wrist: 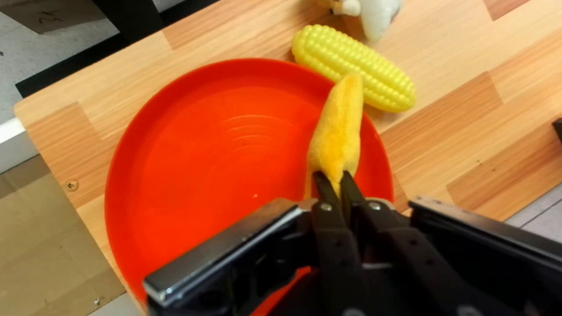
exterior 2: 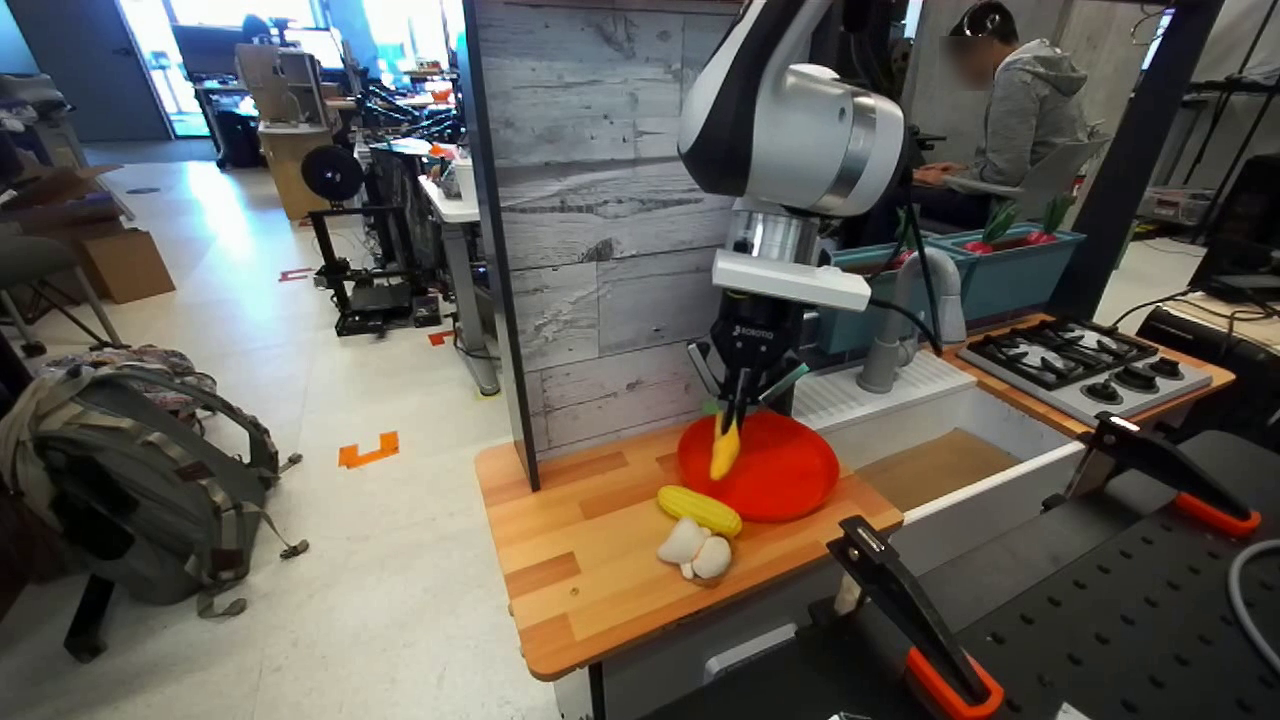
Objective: Put the carrot on the orange plate
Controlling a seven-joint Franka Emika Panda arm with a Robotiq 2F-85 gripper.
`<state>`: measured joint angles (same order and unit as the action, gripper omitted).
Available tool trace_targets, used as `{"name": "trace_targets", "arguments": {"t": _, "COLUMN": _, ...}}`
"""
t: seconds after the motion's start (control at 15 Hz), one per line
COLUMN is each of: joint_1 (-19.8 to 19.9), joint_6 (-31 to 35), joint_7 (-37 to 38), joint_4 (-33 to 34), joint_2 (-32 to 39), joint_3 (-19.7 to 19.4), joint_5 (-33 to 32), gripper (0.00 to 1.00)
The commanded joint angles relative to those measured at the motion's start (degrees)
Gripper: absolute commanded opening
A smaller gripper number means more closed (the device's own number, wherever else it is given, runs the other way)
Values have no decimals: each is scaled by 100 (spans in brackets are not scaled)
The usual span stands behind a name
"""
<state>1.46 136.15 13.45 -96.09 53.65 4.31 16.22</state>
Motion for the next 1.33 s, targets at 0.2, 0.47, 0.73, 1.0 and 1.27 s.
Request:
{"name": "trace_targets", "arguments": {"t": 0.2, "joint_1": -72, "joint_6": -54, "joint_7": 328, "joint_4": 502, "joint_2": 359, "joint_3": -117, "joint_5": 85, "gripper": 32}}
{"name": "trace_targets", "arguments": {"t": 0.47, "joint_1": -61, "joint_6": -84, "joint_7": 345, "joint_4": 463, "joint_2": 324, "joint_3": -101, "joint_5": 81, "gripper": 55}}
{"name": "trace_targets", "arguments": {"t": 0.73, "joint_1": -115, "joint_6": -45, "joint_7": 327, "joint_4": 349, "joint_2": 213, "joint_3": -104, "joint_5": 36, "gripper": 82}}
{"name": "trace_targets", "arguments": {"t": 1.0, "joint_1": -110, "joint_6": -59, "joint_7": 180, "joint_4": -96, "joint_2": -230, "joint_3": -46, "joint_5": 13, "gripper": 100}}
{"name": "trace_targets", "arguments": {"t": 1.27, "joint_1": -240, "joint_6": -59, "joint_7": -124, "joint_4": -708, "joint_2": -845, "joint_3": -30, "joint_5": -167, "gripper": 100}}
